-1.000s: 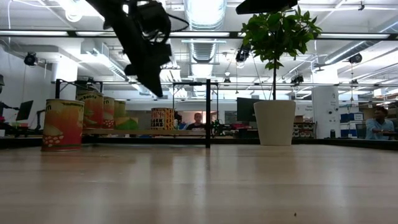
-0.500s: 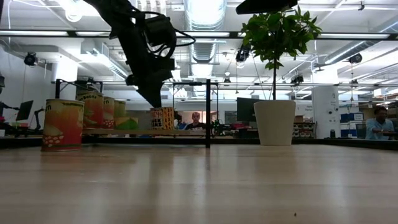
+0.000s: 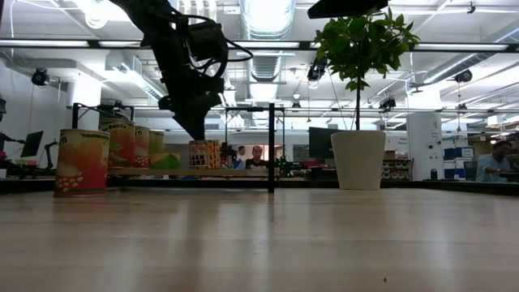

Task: Pick and place cans onto a shelf
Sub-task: Adjust the yellow spicy beans can on the shelf, then put the small blue corn can on the shelf

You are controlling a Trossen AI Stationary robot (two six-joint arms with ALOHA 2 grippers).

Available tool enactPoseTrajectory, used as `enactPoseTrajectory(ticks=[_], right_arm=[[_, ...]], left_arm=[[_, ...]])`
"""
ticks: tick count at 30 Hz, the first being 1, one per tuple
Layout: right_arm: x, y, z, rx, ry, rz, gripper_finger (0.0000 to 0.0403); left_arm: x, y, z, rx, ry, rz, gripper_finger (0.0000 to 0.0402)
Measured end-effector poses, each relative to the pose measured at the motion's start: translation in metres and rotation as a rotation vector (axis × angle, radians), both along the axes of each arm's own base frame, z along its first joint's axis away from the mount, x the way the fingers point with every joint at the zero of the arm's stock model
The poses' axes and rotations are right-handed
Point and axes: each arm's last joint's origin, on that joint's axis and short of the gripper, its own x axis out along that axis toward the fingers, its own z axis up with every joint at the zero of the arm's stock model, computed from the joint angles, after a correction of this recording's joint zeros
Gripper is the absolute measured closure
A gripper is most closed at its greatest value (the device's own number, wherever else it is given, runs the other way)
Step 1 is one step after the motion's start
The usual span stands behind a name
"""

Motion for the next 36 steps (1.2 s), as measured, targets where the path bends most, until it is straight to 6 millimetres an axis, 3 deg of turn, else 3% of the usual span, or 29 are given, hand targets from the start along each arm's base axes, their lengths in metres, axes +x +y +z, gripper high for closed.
enactPoseTrajectory(ticks=[11, 19, 24, 32, 36], right_arm=[[0.0, 0.0, 0.0, 0.0, 0.0, 0.0, 0.0369], [0.0, 0.0, 0.0, 0.0, 0.001, 0.0, 0.0369], [0.0, 0.0, 0.0, 0.0, 0.003, 0.0, 0.0369], [0.0, 0.0, -0.001, 0.063, -0.004, -0.022, 0.0369], [-0.001, 0.002, 0.0, 0.177, -0.009, -0.039, 0.0369]], left_arm=[[0.001, 0.001, 0.009, 0.02, -0.005, 0.013, 0.0402], [0.01, -0.007, 0.034, 0.078, -0.057, -0.054, 0.0402], [0.013, -0.044, 0.059, 0.131, -0.124, -0.197, 0.0402], [0.002, -0.127, 0.085, 0.16, -0.265, -0.503, 0.0402], [-0.008, -0.165, 0.095, 0.196, -0.355, -0.681, 0.0402]])
